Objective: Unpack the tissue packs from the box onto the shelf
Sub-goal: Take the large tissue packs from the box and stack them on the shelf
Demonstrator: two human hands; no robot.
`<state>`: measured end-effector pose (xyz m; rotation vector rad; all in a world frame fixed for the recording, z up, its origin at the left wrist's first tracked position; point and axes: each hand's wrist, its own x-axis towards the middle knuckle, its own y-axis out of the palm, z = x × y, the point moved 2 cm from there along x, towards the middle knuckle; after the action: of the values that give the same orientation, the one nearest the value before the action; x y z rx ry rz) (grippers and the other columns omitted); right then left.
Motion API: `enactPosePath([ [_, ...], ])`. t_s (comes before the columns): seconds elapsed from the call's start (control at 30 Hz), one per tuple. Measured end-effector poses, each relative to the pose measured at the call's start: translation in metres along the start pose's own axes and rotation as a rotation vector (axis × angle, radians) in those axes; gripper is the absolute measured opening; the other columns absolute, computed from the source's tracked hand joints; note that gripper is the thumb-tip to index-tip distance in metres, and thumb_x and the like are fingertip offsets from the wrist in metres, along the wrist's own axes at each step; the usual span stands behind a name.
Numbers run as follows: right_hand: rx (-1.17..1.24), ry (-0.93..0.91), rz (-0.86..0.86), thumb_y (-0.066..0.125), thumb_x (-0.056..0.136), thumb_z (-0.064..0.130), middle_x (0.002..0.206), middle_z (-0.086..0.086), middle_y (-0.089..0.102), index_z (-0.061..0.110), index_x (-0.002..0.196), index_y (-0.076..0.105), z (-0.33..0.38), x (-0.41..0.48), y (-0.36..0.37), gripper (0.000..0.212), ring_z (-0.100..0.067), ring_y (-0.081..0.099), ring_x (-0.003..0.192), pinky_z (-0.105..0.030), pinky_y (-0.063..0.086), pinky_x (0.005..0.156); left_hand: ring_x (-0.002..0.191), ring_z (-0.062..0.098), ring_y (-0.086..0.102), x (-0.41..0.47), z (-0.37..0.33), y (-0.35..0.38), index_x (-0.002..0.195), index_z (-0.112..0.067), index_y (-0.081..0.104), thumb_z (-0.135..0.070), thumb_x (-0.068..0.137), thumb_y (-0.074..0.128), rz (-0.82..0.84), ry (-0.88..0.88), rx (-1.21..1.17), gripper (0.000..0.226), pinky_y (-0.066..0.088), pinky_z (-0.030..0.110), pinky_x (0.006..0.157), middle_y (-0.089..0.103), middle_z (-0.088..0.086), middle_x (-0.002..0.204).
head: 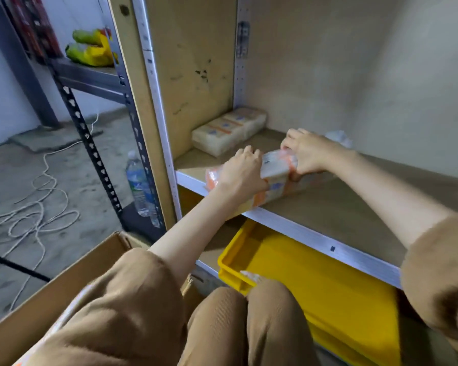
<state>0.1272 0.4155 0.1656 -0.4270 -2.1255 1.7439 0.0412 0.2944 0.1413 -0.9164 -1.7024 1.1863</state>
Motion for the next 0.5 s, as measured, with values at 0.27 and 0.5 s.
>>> enactPosePath([
  [0.27, 0.087, 0.066, 0.067, 0.075, 0.067, 0.025, 0.121, -0.013, 0.046, 0.008, 0.124, 0.051, -0.022, 0.020, 0.018, 0.064, -0.029, 0.044, 0.116, -0.035, 0.042, 0.092, 0.114, 0.028, 0.057, 0.060, 0.017, 0.009, 0.129, -0.013, 0.050, -0.048, 0.074, 0.070, 0.196, -0.046, 0.015, 0.068, 0.050, 0.036, 0.087, 0.059, 0.011, 0.126],
  [0.5, 0.159, 0.194, -0.118, 0.059, 0.083, 0.019, 0.124, -0.013, 0.049, 0.004, 0.117, 0.056, -0.027, 0.008, 0.043, 0.037, -0.029, 0.047, 0.120, -0.038, 0.046, 0.093, 0.112, 0.031, 0.056, 0.095, 0.048, 0.010, 0.123, -0.007, 0.053, -0.056, 0.077, 0.063, 0.207, -0.182, -0.009, 0.069, 0.045, 0.035, 0.080, 0.057, 0.016, 0.123],
])
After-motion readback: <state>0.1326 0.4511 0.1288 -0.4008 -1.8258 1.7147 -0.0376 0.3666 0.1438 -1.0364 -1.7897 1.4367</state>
